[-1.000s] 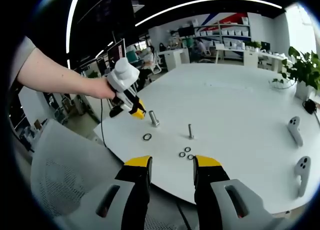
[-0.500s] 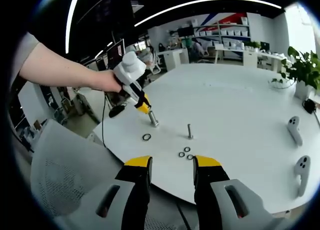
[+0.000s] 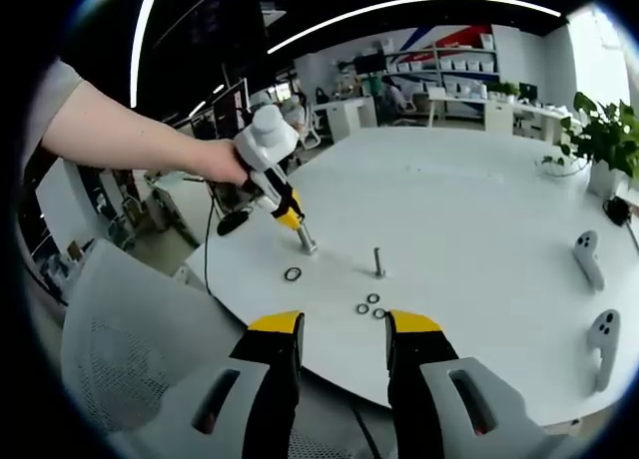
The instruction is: Place the washer onto the threaded stud by aligning its center hole with the stud, sliding it down to the base, and recovering from edge contact or off-axis alignment until the washer reaches the visible bottom stop.
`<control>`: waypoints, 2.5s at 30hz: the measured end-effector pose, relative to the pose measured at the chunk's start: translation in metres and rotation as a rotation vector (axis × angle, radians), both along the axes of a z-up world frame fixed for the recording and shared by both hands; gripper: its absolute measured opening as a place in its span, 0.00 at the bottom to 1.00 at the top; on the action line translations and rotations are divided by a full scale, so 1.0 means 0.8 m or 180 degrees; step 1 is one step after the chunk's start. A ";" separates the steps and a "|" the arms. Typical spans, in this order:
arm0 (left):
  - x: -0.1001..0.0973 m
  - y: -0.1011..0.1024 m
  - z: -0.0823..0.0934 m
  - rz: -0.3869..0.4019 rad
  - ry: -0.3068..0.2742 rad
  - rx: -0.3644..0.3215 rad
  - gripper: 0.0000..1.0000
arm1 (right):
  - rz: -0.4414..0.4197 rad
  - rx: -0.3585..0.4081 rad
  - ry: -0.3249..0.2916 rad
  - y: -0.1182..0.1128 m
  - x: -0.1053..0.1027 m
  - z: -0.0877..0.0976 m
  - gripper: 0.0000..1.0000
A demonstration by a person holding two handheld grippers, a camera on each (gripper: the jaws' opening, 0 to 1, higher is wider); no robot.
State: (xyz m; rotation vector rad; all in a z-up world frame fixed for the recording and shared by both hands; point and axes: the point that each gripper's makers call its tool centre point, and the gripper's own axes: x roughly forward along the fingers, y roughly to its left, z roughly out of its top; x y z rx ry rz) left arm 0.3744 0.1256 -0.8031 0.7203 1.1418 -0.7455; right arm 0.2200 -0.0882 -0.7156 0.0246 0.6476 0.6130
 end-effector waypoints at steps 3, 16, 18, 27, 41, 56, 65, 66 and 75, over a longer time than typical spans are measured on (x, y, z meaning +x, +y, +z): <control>0.001 0.001 -0.002 0.0009 0.0023 0.0011 0.19 | 0.0008 0.0004 0.0006 0.001 0.000 0.000 0.35; -0.001 -0.002 -0.012 -0.0013 0.0078 0.0017 0.19 | -0.0013 0.0031 0.0011 0.000 -0.001 0.000 0.34; 0.000 -0.004 -0.015 -0.0040 0.0068 0.0008 0.18 | -0.0010 0.0033 0.0017 0.000 -0.001 0.000 0.34; 0.001 -0.009 -0.027 0.0006 0.0066 -0.0141 0.00 | -0.0049 0.0022 0.0016 -0.003 0.000 -0.001 0.34; -0.019 -0.011 -0.042 0.0189 0.0155 -0.0189 0.17 | -0.0013 0.0001 0.0047 -0.001 -0.001 -0.003 0.34; -0.017 -0.002 -0.059 0.0282 0.0170 -0.0029 0.14 | -0.0031 -0.0023 0.0063 -0.003 -0.002 -0.005 0.34; -0.015 -0.003 -0.052 0.0352 0.0144 -0.0068 0.16 | -0.0024 -0.0029 0.0063 -0.004 -0.002 -0.005 0.34; -0.011 -0.006 -0.046 0.0421 0.0105 -0.0168 0.17 | -0.0024 -0.0030 0.0065 -0.004 -0.002 -0.005 0.34; -0.002 -0.004 0.001 0.0486 -0.0168 -0.0358 0.28 | 0.0020 -0.0024 0.0076 0.000 -0.003 -0.005 0.34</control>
